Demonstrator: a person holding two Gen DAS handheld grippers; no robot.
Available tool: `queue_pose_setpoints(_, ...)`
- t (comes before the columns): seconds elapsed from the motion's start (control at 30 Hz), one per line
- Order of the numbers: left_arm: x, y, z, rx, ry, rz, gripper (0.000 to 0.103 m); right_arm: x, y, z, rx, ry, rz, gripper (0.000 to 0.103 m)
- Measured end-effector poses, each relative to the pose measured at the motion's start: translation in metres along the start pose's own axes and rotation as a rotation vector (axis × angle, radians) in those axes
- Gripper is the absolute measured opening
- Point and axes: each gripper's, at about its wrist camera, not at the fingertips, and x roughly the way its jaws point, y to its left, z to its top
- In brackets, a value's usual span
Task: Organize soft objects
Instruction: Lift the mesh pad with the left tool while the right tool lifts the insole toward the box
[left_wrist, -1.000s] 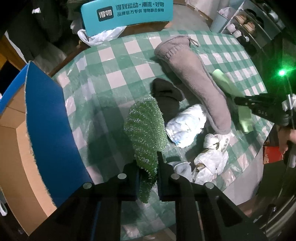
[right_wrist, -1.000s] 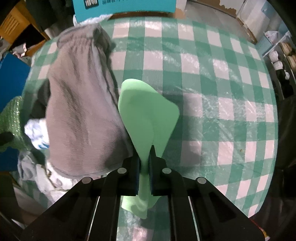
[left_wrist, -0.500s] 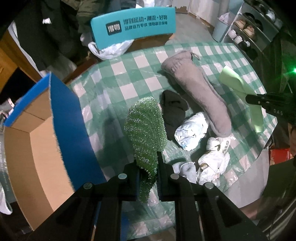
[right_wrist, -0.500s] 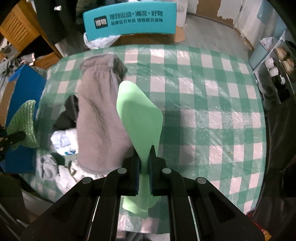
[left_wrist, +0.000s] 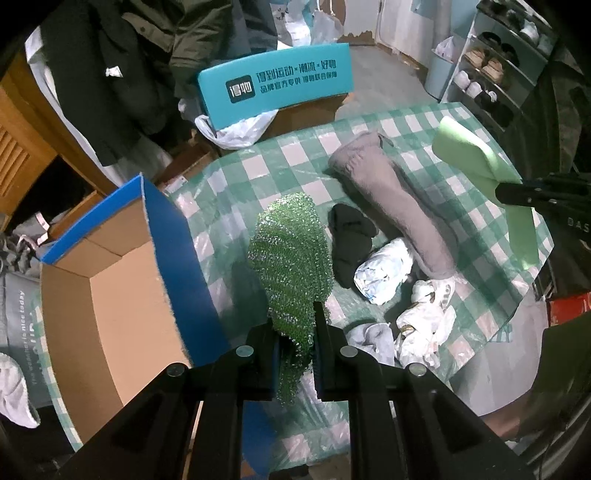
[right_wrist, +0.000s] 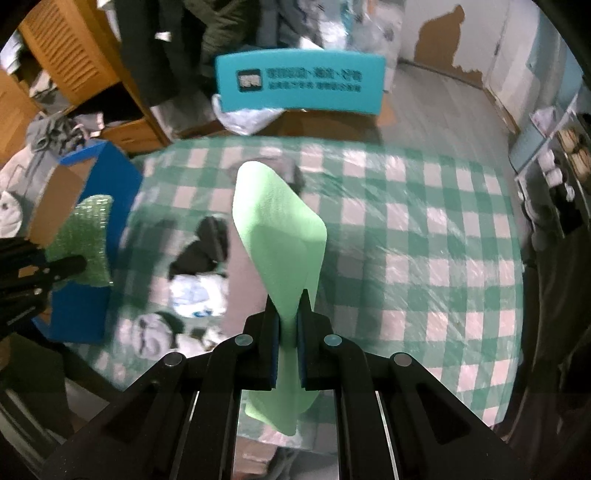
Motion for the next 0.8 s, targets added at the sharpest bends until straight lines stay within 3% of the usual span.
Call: queue_pose_setpoints(0.8,-0.040,0.030,-0.027,-0.030,-0.070,0.054,0.013,-0.029,0.095,0.018,-0.135,-0.072,0.117,0.007)
